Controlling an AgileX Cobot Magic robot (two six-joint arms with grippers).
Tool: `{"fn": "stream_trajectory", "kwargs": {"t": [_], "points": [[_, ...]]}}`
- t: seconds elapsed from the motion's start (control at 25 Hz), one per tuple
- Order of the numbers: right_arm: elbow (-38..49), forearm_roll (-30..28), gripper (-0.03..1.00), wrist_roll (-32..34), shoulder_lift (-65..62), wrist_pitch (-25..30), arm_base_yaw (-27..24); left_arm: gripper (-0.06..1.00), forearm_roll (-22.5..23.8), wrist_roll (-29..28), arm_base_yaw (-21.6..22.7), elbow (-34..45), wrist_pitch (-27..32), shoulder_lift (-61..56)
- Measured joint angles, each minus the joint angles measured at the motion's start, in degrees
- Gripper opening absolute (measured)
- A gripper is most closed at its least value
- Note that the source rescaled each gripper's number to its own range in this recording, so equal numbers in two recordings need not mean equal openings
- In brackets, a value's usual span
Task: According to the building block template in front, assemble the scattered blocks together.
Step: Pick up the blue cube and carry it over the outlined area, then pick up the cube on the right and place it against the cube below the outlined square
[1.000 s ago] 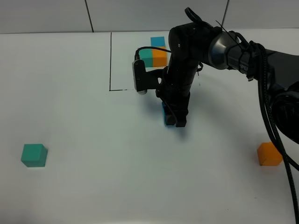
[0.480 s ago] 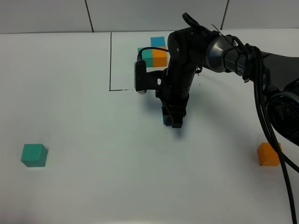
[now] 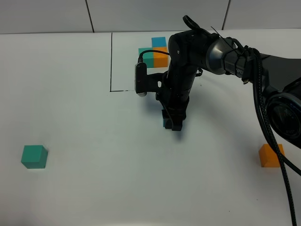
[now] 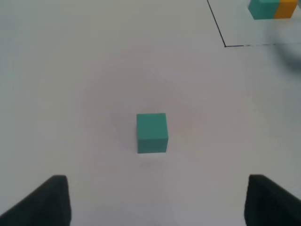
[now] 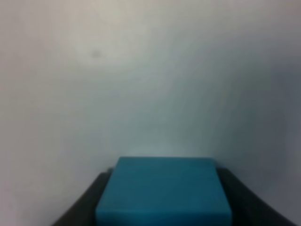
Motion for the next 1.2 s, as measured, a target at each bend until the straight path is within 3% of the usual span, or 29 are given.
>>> {"fn": "stream_trajectory", "kwargs": {"t": [0.52,0.56,0.76,0.8,0.88,1.0,1.2], "points": [[0.0,1.8,0.03,0.0,0.1,-0.1,0.0,0.70,0.0,0.0,0.0,0.0,0.0,0.0],[0.0,1.8,0.10,0.1,0.1,0.0,0.0,0.70,0.0,0.0,0.0,0.0,0.0,0.0],[0.0,-1.3,0.79,0.7,-0.1,-1.1,0.0,0.70,0.0,0.0,0.0,0.0,0.0,0.0],[0.0,-2.2,0.88,1.3,-0.3,-1.3,0.0,0.70,0.0,0.0,0.0,0.0,0.0,0.0],[0.0,-4.0,0.96,3.5,-1.1,-1.3,0.0,0.70,0.0,0.0,0.0,0.0,0.0,0.0],[0.0,-5.8,0.99,8.4,-4.1,-1.3,-0.1,0.70,0.0,0.0,0.0,0.0,0.0,0.0],[3.2,-7.9,1.00,25.7,-10.0,-0.9,-3.2,0.70,0.0,0.0,0.0,0.0,0.0,0.0]]}}
